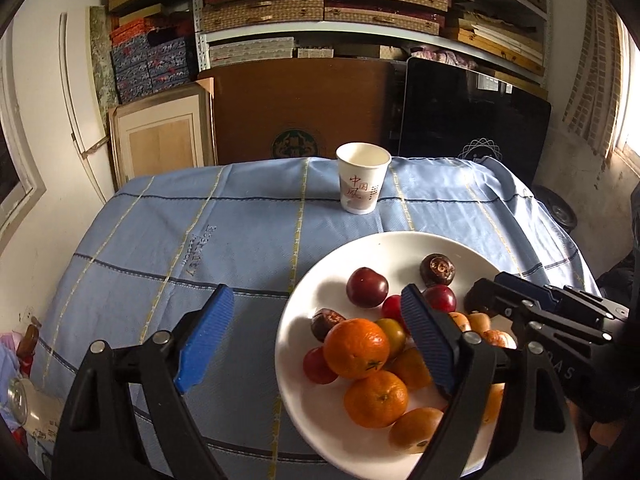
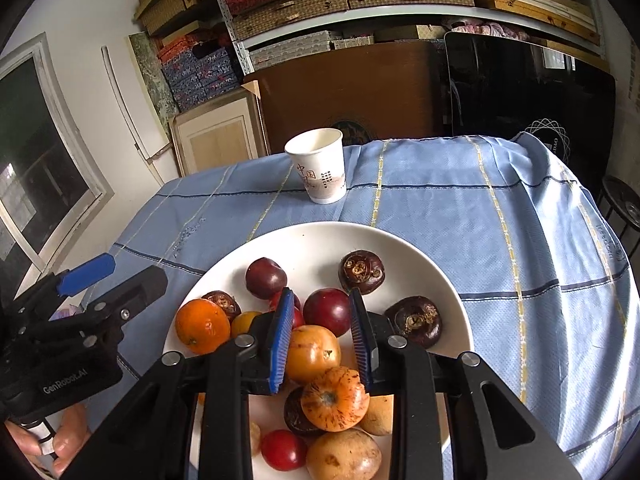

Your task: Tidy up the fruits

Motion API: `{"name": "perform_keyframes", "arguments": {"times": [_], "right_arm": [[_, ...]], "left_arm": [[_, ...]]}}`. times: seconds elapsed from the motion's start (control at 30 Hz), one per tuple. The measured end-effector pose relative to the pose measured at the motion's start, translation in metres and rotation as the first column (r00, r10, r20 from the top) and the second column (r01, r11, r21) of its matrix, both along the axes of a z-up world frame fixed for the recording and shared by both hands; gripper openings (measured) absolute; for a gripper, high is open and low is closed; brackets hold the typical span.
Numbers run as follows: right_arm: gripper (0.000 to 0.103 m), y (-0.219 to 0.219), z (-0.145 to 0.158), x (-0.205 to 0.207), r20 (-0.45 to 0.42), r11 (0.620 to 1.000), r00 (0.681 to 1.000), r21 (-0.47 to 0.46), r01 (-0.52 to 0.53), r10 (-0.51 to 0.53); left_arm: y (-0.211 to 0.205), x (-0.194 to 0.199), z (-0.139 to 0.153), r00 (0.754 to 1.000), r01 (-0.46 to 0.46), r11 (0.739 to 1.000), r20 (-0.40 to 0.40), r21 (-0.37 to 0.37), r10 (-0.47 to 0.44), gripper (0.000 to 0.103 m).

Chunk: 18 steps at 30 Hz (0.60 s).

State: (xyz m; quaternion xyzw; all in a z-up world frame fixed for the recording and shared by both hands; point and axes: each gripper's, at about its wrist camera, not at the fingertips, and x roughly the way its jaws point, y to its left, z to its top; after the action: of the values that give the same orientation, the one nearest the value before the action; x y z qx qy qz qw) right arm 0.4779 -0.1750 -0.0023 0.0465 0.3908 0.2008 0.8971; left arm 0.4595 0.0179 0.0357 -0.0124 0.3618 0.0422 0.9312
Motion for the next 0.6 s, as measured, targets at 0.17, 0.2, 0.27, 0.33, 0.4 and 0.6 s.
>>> {"name": "perform_keyframes", "arguments": {"times": [0.17, 0.2, 0.27, 0.33, 0.4, 0.6], "right_arm": [[0.046, -0.004, 0.009, -0.015, 0.012, 1.0, 1.0, 0.022, -0.004, 0.004], [0.05, -0.006, 0.013, -0.024, 0.031, 1.0, 0.999, 0.017, -0.007, 0.006], [0.075, -0.009, 0.021, -0.039, 0.062, 1.0, 0.998, 0.006, -0.007, 0.007], [0.085, -0.016, 0.031, -0.061, 0.104, 1.0, 0.995, -0.001, 0.0, 0.001], [0.092, -0.022, 0.037, -0.077, 0.12, 1.0, 0.993, -0.002, 0.002, -0.002], [0.099, -0.038, 0.05, -0.14, 0.14, 0.999, 0.99, -0.04, -0.012, 0.018]], "left_arm": [[0.002, -0.013, 0.005, 1.0, 0.0, 1.0, 0.014, -0.012, 0.0, 0.084], [0.001, -0.018, 0.008, 1.0, 0.002, 1.0, 0.023, -0.013, -0.002, 0.088], [-0.002, -0.03, 0.015, 0.999, -0.004, 1.0, 0.043, -0.008, 0.004, 0.094], [-0.005, -0.046, 0.022, 0.998, 0.004, 1.0, 0.068, -0.007, -0.003, 0.095], [-0.009, -0.063, 0.03, 0.996, 0.009, 1.0, 0.085, -0.002, -0.009, 0.097], [-0.028, -0.123, 0.043, 0.992, 0.057, 0.998, 0.111, 0.03, -0.06, 0.098]]}}
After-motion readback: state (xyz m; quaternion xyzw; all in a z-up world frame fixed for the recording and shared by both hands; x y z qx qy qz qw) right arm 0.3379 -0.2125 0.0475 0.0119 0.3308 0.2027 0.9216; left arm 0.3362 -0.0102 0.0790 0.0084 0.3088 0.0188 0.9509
